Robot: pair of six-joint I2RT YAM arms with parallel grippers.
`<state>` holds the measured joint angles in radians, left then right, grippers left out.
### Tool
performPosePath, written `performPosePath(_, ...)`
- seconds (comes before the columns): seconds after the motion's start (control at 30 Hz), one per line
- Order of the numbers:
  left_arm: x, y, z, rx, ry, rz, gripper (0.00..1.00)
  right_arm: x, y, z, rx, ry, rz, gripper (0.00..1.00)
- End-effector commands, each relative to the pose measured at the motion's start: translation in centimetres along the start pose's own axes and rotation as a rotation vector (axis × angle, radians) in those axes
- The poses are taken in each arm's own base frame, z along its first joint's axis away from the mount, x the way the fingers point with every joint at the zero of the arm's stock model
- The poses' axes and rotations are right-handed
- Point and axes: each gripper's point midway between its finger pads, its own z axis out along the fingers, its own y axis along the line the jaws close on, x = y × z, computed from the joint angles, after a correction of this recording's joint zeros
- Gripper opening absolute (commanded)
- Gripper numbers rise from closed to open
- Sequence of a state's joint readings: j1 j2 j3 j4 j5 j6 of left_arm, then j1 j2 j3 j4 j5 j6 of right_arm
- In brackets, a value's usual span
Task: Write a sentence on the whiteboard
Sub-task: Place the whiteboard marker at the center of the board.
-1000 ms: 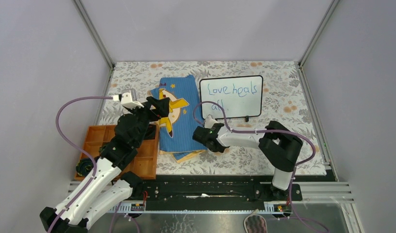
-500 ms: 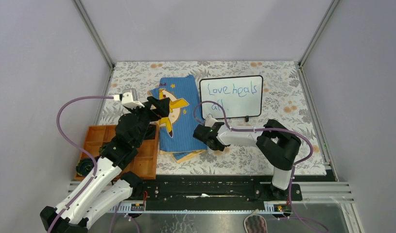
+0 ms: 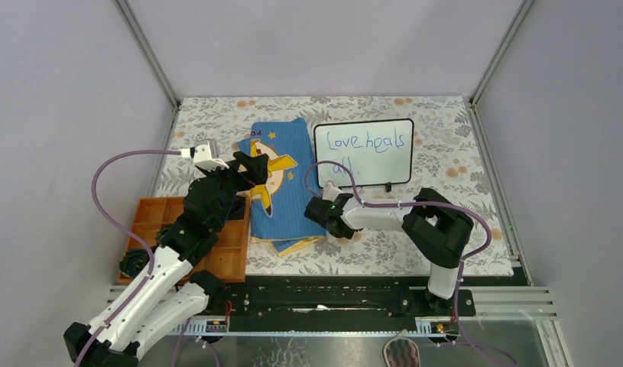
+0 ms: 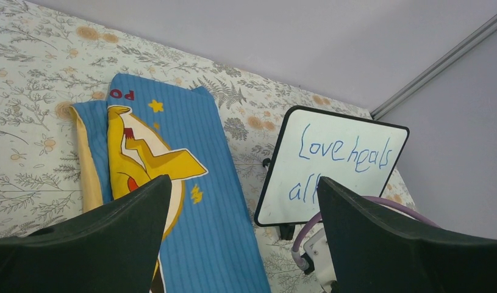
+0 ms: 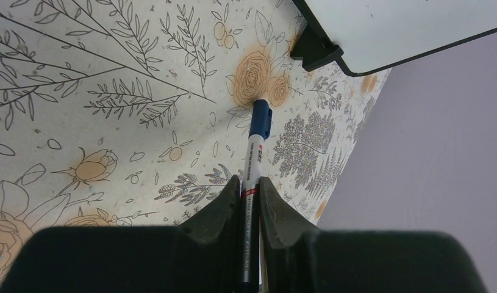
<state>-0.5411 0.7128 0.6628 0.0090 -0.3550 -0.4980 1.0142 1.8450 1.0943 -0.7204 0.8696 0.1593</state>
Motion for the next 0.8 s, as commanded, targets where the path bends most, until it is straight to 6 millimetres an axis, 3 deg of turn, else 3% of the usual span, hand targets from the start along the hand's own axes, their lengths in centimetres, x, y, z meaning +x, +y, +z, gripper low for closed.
performPosePath(0.0,-0.3,-0.1,0.2,0.01,-0.019,0.007,0.95,0.5,6.0,0.7,-0.262,0.045,0.077,0.19)
performPosePath(0.77,0.0,-0.5,0.2,0.03,-0.002,-0.001,0.95,0.2,7.2,0.1,-0.344,0.045,0.08,0.42)
